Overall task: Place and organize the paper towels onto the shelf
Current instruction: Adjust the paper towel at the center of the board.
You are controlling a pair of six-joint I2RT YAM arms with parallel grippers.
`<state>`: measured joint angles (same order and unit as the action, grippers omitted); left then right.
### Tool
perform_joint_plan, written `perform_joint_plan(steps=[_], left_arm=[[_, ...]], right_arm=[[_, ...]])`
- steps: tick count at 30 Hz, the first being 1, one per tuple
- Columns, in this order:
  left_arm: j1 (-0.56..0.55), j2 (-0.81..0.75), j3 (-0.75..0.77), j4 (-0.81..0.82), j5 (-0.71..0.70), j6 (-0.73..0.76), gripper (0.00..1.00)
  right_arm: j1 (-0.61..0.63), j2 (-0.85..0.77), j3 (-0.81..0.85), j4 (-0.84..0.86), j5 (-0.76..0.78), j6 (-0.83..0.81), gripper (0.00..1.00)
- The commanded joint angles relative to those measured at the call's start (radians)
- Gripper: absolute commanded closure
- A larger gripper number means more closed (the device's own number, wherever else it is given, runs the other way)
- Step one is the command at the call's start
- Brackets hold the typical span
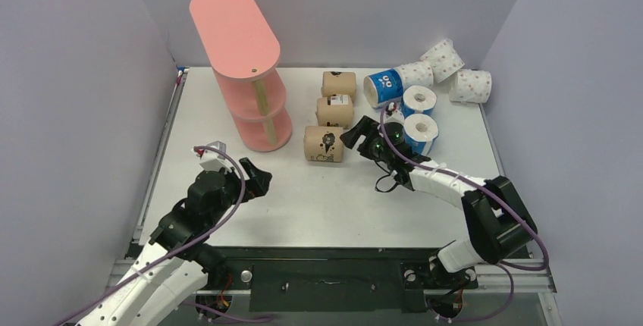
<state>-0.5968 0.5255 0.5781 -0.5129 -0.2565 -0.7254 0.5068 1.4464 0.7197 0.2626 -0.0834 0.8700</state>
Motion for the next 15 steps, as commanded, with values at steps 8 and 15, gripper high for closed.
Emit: perform_joint_plan(steps=[8, 15], left_arm=[[-0.002, -0.079, -0.005, -0.02, -0.012, -0.004, 0.04], [-0.002, -0.104, -0.004, -0.037, -0.029, -0.007, 0.04]], right_arm=[[-0.044, 0.176, 0.08, 0.266, -0.204, 0.067, 0.28], [-0.045, 0.25, 0.099, 0.322, -0.224, 0.087, 0.28]])
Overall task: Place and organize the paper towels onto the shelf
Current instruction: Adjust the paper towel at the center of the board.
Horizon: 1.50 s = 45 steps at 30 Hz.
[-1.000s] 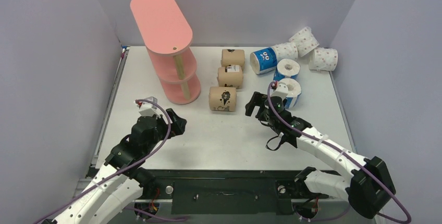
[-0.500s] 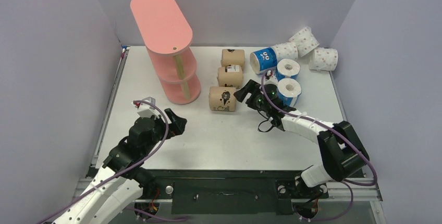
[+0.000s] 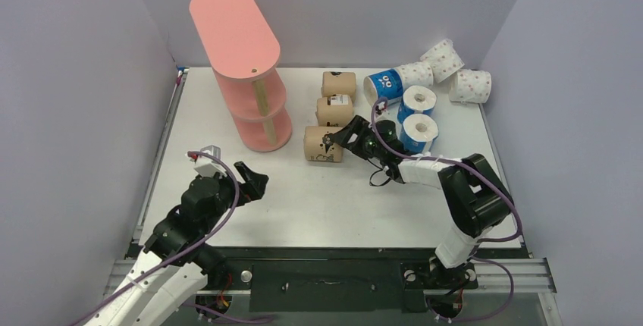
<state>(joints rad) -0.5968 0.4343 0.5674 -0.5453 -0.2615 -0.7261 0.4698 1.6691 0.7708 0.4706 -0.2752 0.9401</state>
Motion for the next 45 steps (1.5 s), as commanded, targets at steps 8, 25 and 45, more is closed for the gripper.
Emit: perform_joint_plan(steps=[8, 25, 45], left_arm=[[-0.002, -0.025, 0.008, -0.016, -0.036, -0.009, 0.04], [-0.002, -0.019, 0.005, -0.02, -0.047, -0.018, 0.04], [-0.004, -0.023, 0.003, -0.029, -0.054, -0.026, 0.04]], right_arm=[[-0.008, 0.105, 0.059, 0.225, -0.081, 0.069, 0.33], [-0.005, 0.16, 0.034, 0.392, -0.157, 0.145, 0.5], [0.015, 0.222, 0.061, 0.403, -0.157, 0.14, 0.57]])
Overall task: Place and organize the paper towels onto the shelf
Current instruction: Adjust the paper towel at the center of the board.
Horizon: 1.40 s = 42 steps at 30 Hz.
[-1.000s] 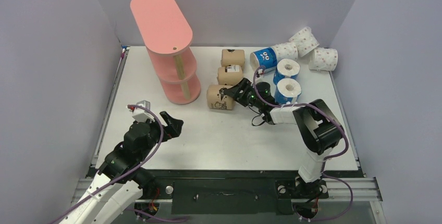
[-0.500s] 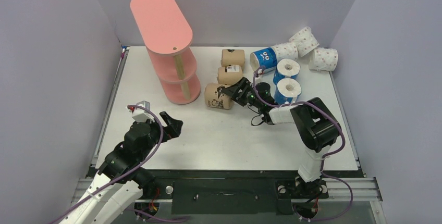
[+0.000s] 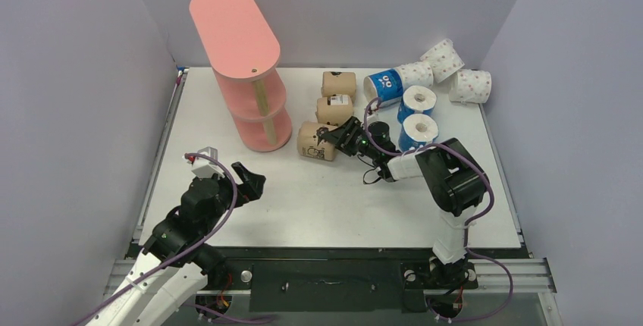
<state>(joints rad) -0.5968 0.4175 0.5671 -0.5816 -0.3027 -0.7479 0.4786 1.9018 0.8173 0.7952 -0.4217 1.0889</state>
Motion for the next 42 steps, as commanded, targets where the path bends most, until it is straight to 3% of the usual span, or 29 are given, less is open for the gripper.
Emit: perform_joint_plan(steps=[1, 4, 9, 11, 18, 25, 30, 35, 42], left_arm=[[-0.004, -0.008, 0.004, 0.006, -0.013, -0.004, 0.04], [-0.004, -0.009, 0.006, 0.003, -0.019, -0.006, 0.04], [-0.004, -0.019, 0.01, -0.009, -0.033, -0.014, 0.04], [-0.004, -0.023, 0.012, -0.013, -0.038, -0.016, 0.04], [-0.004, -0.014, 0.014, -0.018, -0.048, -0.027, 0.04], [-0.003, 0.001, 0.019, -0.016, -0.056, -0.034, 0.04], [-0.003, 0.014, 0.026, -0.013, -0.053, -0.035, 0.04], [-0.003, 0.027, 0.023, -0.008, -0.045, -0.042, 0.04], [-0.003, 0.032, 0.028, -0.013, -0.037, -0.048, 0.04]], right_arm=[[0.006, -0.018, 0.011, 0.085, -0.011, -0.009, 0.6], [0.005, -0.047, -0.012, 0.1, -0.012, -0.011, 0.7], [0.005, -0.143, -0.068, 0.06, 0.005, -0.045, 0.73], [0.013, -0.223, -0.078, -0.054, 0.033, -0.116, 0.74], [0.131, -0.571, 0.001, -0.708, 0.295, -0.491, 0.74], [0.256, -0.772, 0.039, -1.098, 0.506, -0.654, 0.74], [0.399, -0.785, 0.074, -1.258, 0.672, -0.722, 0.74], [0.509, -0.697, 0.098, -1.336, 0.785, -0.738, 0.73], [0.564, -0.588, 0.153, -1.357, 0.847, -0.744, 0.72]])
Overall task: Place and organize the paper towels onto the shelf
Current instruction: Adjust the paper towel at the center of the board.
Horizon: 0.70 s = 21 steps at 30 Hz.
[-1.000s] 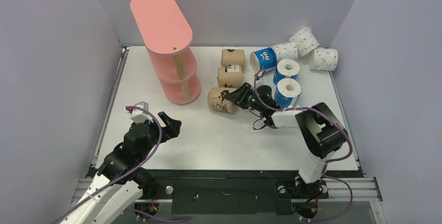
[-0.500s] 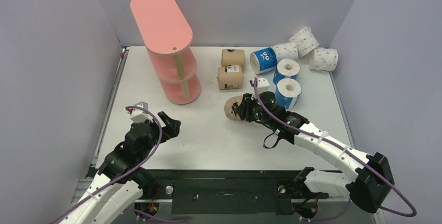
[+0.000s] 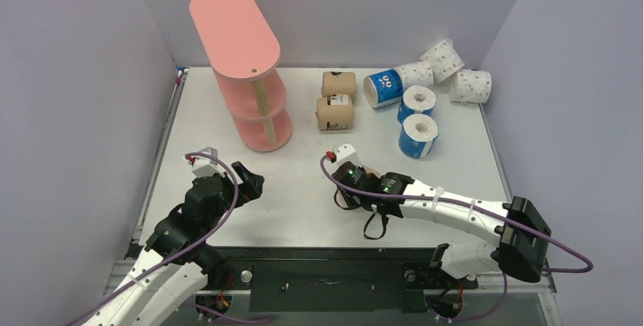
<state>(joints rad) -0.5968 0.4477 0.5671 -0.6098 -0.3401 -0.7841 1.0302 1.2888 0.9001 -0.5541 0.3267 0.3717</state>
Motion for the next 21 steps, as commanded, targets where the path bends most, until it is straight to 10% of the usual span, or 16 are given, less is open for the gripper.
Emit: perform_joint_plan(steps=[1, 21], left_arm=[[-0.003, 0.001, 0.029, 0.014, -0.001, -0.011, 0.04], [-0.002, -0.014, 0.061, -0.025, -0.035, 0.007, 0.04]], right_arm=[[0.014, 0.041, 0.076, -0.011, 0.097, -0.027, 0.72], [0.008, -0.143, 0.1, -0.073, 0.103, 0.055, 0.23]])
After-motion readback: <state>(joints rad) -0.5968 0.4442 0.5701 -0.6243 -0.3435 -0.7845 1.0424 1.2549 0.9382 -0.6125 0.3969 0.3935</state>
